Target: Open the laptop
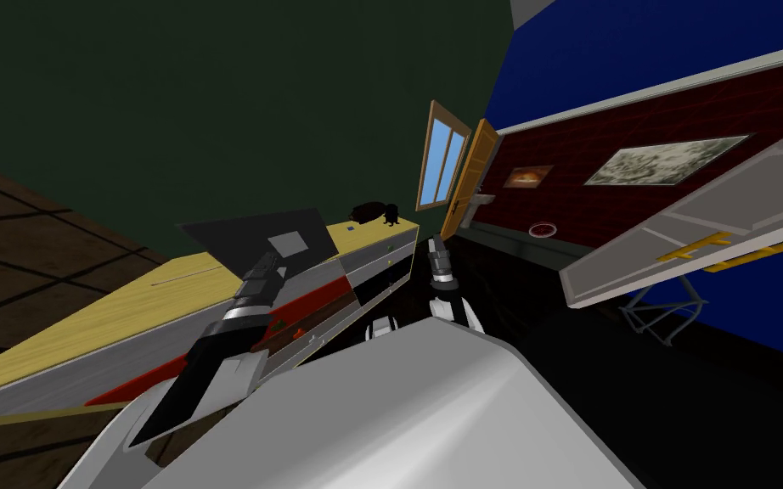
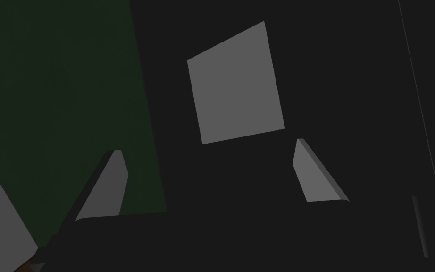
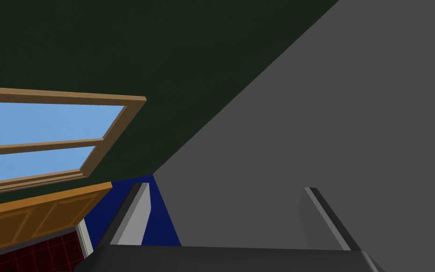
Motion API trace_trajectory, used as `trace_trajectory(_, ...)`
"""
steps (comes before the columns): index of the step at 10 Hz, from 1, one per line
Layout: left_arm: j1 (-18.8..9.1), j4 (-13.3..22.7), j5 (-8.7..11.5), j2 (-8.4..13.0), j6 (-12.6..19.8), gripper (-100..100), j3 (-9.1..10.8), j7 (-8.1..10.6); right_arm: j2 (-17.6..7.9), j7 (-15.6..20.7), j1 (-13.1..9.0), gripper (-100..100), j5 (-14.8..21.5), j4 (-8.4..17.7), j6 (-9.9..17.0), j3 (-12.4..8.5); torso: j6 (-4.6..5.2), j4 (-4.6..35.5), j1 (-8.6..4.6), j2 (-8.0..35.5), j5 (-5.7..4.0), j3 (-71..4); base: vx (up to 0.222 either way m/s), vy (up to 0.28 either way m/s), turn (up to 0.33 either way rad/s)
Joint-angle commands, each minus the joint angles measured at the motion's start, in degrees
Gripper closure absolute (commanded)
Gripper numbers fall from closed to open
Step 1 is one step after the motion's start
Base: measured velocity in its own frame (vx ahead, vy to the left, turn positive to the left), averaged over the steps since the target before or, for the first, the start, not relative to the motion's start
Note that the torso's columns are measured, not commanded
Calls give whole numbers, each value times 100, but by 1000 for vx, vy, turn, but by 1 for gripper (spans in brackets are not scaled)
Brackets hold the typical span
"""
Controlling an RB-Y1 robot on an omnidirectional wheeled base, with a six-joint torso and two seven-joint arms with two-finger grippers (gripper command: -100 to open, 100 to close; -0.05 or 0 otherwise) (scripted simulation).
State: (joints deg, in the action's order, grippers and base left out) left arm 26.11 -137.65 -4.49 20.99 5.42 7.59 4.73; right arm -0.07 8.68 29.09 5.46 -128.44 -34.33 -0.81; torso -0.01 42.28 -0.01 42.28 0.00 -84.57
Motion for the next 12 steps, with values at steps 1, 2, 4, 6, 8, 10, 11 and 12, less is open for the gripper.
trace_trajectory(1, -144, -93, 164, 377, 449, -100, 152, 115, 0, 0, 0, 0, 0, 0, 0, 0, 1, 0, 1, 1, 0, 0, -37, 19, -74)
trace_trajectory(2, -144, -93, 164, 377, 553, -100, 152, 115, 0, 0, 0, 0, 0, 0, 0, 0, 1, 1, 2, 5, 0, 2, -25, 16, -26)
trace_trajectory(4, -209, -129, 246, 563, 803, -100, 230, 174, 0, 0, 0, 0, 0, 0, 0, 0, 1, 0, 2, -2, 0, -2, -18, 17, -32)
trace_trajectory(6, -341, -175, 417, 949, 1191, -100, 392, 298, 0, 0, 0, 0, 0, 0, 0, 0, 1, 0, 0, 0, 0, -1, -27, 17, -59)
trace_trajectory(8, -409, -186, 505, 1148, 1481, -100, 475, 362, 0, 0, 0, 0, 0, 0, 0, 0, 0, 1, 2, 2, 1, 2, -25, 22, -36)
trace_trajectory(10, -477, -187, 593, 1349, 1766, -100, 559, 428, 0, 0, 0, 0, 0, 0, 0, 0, 0, 0, 0, -1, 0, -1, -22, 14, -36)
trace_trajectory(11, -477, -187, 593, 1349, 1856, -100, 559, 428, 0, 0, 0, 0, 0, 0, 0, 0, 1, 0, -2, 0, -1, -1, -19, 10, -31)
trace_trajectory(12, -545, -183, 682, 1552, 2064, -100, 644, 494, 0, 0, 0, 0, 0, 0, 0, 0, 0, 0, -2, -1, -1, -1, -25, 8, -63)
